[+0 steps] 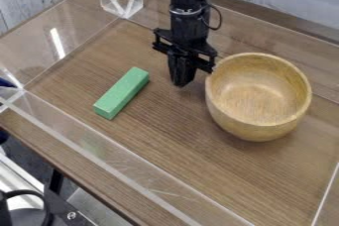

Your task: Remove the green block from inside the brown bowl and put it on the table

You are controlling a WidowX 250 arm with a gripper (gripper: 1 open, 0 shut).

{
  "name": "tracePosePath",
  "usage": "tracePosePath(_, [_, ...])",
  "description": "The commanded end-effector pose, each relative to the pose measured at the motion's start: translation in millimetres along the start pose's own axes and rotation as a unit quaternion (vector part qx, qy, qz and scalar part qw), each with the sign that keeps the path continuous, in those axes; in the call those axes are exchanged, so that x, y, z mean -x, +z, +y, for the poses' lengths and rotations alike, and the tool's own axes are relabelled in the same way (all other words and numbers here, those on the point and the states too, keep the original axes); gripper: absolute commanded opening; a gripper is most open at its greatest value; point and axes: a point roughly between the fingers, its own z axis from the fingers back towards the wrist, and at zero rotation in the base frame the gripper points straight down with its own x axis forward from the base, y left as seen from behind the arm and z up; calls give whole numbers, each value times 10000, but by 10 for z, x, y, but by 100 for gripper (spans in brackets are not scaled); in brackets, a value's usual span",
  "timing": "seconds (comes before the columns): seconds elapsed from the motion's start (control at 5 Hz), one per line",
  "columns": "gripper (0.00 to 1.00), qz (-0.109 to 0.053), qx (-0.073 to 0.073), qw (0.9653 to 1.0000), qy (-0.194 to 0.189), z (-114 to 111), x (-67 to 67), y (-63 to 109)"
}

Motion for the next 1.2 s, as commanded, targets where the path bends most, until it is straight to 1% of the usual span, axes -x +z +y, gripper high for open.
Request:
tracePosePath(0.0, [0,-452,-112,9989,43,54,-27,294])
tracePosePath(0.2, [0,-458,-110,9989,85,71,-3,305])
tracePosePath(0.6, [0,-398,-114,9990,194,112,35,276])
tracePosePath(0.8, [0,-409,-108,9989,224,118,55,295])
tracePosePath(1.0, [0,-387,-113,9988,276,140,78,288])
